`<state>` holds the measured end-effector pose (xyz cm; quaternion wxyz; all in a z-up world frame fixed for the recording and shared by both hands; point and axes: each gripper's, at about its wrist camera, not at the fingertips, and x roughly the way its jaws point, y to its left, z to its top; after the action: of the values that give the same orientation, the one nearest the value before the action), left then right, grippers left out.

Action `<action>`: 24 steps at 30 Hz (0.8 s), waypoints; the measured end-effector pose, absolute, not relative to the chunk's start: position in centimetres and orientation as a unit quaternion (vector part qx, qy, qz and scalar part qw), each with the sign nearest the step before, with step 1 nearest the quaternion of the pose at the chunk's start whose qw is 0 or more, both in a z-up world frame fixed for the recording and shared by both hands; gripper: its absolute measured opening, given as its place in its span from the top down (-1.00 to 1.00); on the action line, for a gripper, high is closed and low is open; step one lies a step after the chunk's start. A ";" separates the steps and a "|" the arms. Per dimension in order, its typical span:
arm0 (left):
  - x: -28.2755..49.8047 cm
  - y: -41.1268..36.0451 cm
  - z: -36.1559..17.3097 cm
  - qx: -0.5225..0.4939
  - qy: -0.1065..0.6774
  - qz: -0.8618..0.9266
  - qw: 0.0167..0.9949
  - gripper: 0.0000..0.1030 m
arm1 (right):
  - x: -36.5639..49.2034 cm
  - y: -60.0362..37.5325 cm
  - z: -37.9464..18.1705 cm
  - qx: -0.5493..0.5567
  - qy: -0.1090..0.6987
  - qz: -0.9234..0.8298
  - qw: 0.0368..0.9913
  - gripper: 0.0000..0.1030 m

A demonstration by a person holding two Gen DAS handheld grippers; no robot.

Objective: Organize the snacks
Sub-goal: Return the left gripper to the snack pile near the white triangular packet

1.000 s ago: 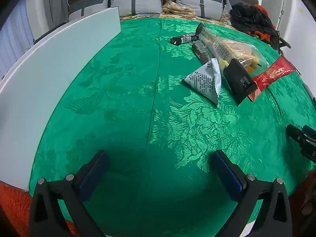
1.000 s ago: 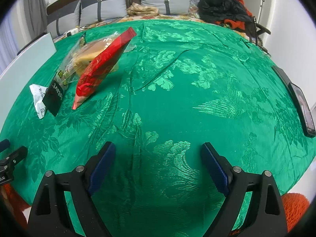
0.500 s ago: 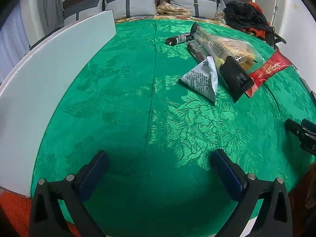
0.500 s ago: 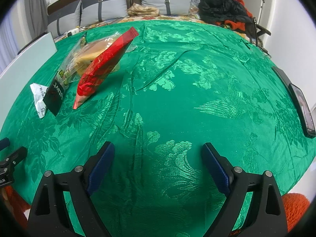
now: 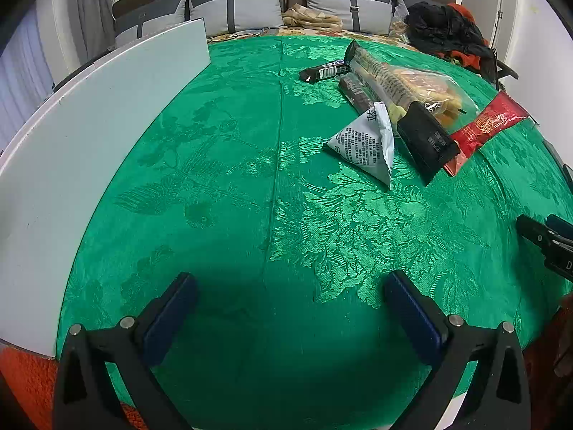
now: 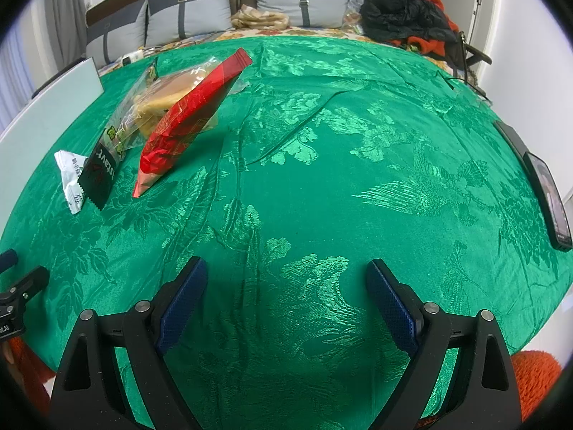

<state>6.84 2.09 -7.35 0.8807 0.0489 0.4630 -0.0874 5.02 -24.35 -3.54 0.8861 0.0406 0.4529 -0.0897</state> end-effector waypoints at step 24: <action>6.8 2.1 -7.4 0.047 0.461 -0.088 0.882 -1.00 | 5.4 -24.0 -3.6 0.039 0.455 -0.087 0.885 -0.81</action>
<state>6.82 2.09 -7.42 0.8818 0.0468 0.4611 -0.0878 5.35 -24.01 -3.61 0.8854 0.0386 0.4549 -0.0869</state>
